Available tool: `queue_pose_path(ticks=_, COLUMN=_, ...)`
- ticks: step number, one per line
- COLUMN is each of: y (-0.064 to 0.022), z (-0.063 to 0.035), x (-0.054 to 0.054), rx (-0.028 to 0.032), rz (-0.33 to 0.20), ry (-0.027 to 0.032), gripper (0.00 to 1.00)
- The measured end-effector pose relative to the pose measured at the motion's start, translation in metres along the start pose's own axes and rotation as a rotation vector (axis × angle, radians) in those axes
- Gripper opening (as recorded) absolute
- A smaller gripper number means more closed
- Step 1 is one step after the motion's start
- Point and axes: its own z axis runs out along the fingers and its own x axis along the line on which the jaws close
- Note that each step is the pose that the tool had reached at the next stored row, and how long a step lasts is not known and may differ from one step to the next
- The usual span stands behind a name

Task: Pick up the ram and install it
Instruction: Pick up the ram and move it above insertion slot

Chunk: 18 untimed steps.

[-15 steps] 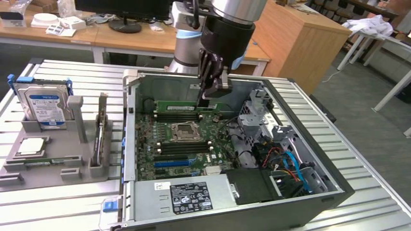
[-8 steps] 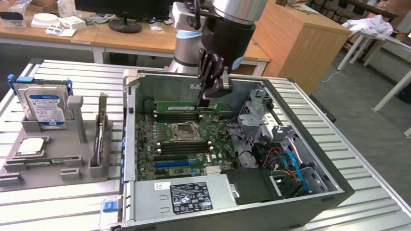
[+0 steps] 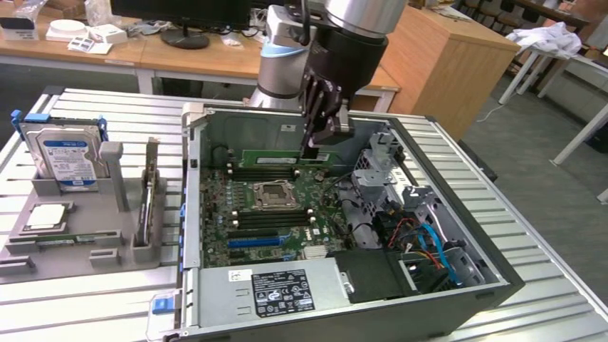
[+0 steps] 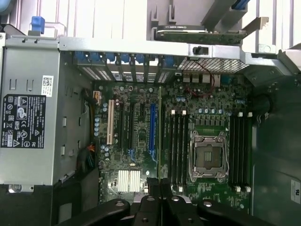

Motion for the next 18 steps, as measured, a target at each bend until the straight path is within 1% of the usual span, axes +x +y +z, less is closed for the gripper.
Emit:
queue_pose_path(ticks=5, y=-0.0056, z=-0.0003, x=0.000, rx=0.0001, rz=0.000, ry=-0.0004, gripper=0.12)
queue_pose_path(ticks=10, y=-0.0061, z=-0.0003, x=0.000, rx=0.0001, rz=0.000, ry=-0.0005, gripper=0.12)
queue_pose_path(ticks=15, y=-0.0063, z=0.0002, x=-0.006, rx=0.0001, rz=0.000, ry=-0.0006, gripper=0.12)
queue_pose_path(ticks=18, y=-0.0064, z=0.0008, x=-0.015, rx=0.0002, rz=0.000, ry=-0.0005, gripper=0.12)
